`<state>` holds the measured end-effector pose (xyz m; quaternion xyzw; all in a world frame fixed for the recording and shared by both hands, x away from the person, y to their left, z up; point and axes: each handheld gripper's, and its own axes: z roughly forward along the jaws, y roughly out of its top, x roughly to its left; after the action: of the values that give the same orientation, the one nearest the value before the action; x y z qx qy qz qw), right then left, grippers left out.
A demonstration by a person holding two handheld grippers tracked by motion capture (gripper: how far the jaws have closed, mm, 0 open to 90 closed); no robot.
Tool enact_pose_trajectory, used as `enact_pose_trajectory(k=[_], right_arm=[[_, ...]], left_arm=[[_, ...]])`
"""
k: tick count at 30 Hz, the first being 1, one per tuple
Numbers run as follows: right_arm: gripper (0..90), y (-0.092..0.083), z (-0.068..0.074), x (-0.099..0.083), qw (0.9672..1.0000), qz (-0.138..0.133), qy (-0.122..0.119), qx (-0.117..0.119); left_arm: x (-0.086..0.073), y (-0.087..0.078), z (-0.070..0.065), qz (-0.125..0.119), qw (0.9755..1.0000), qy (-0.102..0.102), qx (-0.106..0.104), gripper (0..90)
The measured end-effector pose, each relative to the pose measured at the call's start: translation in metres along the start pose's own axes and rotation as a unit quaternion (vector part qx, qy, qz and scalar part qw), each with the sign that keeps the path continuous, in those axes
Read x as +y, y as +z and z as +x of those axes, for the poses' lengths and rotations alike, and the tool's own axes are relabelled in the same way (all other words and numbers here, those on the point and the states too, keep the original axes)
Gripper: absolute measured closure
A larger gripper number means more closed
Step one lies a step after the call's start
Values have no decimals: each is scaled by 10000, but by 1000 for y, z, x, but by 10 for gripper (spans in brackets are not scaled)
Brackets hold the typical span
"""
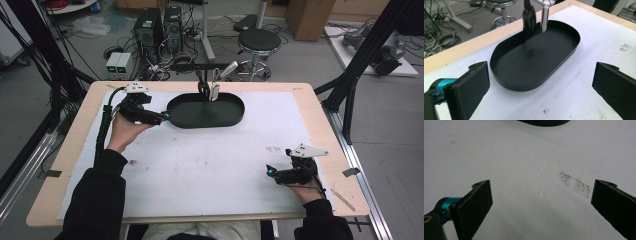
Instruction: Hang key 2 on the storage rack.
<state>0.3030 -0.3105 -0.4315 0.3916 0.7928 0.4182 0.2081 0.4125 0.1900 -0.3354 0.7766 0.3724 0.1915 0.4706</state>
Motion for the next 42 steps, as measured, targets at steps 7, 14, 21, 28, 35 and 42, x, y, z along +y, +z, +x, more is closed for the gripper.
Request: enact_pose_trajectory(k=[7, 14, 21, 28, 35, 42], right_arm=[[29, 0, 0, -1, 10000, 18, -36, -8], [29, 0, 1, 0, 10000, 8, -29, -9], [29, 0, 1, 1, 10000, -34, -46, 1], [29, -2, 0, 1, 10000, -66, -42, 7], [29, -2, 0, 0, 10000, -52, -66, 4], [29, 0, 1, 0, 10000, 0, -77, -15]], left_arm=[[-24, -17, 6, -267, 9996, -26, 9, 17], [-43, -32, 9, -268, 9995, -96, 107, 17], [-61, -48, 6, -248, 9996, -93, 79, 17], [-80, -65, 2, -242, 9996, -131, 22, 17], [-104, -77, 3, -68, 9996, -140, 220, 17], [-122, -83, 4, -83, 9994, -228, 266, 17]])
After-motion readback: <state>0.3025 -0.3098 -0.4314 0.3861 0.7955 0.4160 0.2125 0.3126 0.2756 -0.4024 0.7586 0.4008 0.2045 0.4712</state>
